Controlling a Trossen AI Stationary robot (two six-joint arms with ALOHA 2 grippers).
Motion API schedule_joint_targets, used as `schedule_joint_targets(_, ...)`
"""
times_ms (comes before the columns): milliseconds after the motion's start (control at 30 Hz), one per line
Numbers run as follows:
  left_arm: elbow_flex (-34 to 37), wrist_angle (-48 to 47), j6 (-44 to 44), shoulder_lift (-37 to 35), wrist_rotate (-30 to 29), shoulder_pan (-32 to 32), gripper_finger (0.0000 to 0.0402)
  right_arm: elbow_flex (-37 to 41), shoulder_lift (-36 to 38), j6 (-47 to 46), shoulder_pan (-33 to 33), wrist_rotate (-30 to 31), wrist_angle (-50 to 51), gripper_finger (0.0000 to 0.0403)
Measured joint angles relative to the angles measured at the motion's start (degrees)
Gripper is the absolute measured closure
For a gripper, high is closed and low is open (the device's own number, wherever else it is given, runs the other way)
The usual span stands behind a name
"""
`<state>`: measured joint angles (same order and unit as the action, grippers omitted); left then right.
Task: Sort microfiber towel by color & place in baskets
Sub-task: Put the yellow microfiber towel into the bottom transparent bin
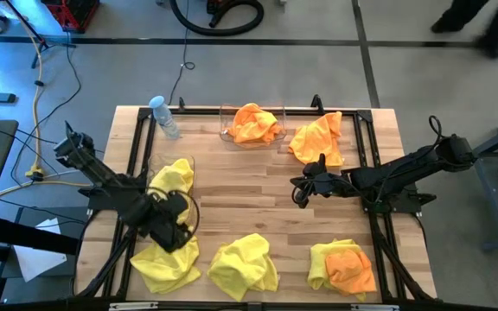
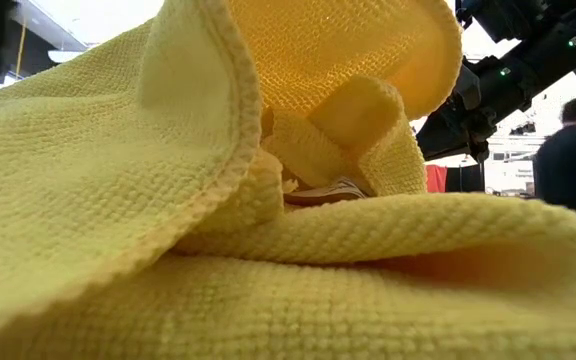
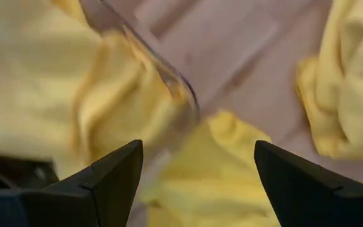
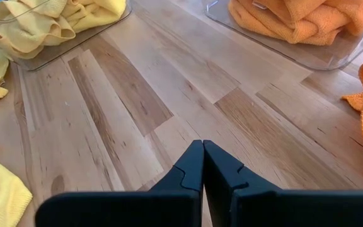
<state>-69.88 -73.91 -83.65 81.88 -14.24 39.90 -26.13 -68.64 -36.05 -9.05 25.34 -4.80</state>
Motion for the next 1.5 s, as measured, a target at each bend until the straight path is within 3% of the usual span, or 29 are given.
schedule_joint_targets(333, -4.4, 0.8, -17.2, 9.8, 11.3, 7.4, 0.0112, 0.0, 0.0, 0.0, 0.0, 0.0, 0.1, 0.0403)
schedule_joint_targets(500, -4.4, 3.4, -20.6, 15.2, 12.7, 9.7, 0.0112, 0.0, 0.0, -1.3, 0.0, -0.4, 0.3, 0.0403)
schedule_joint_targets(867, -4.4, 13.9, -14.4, 26.6, 17.0, 10.3, 0.0112, 0.0, 0.0, -1.4, 0.0, -1.8, 0.3, 0.0403)
schedule_joint_targets(1133, -3.7, 14.5, -10.2, 28.0, 16.4, 9.1, 0.012, 0.0, 0.0, 1.6, 0.1, -1.1, 0.3, 0.0403)
schedule_joint_targets(1333, 2.3, 23.8, -10.7, 27.5, 16.2, 9.1, 0.0155, 0.0, 0.0, 2.0, 0.1, -1.1, 0.3, 0.0403)
schedule_joint_targets(1500, 4.9, 27.2, -9.5, 26.4, 16.6, 8.4, 0.021, 0.0, 0.0, 2.0, 0.1, -1.1, 0.3, 0.0403)
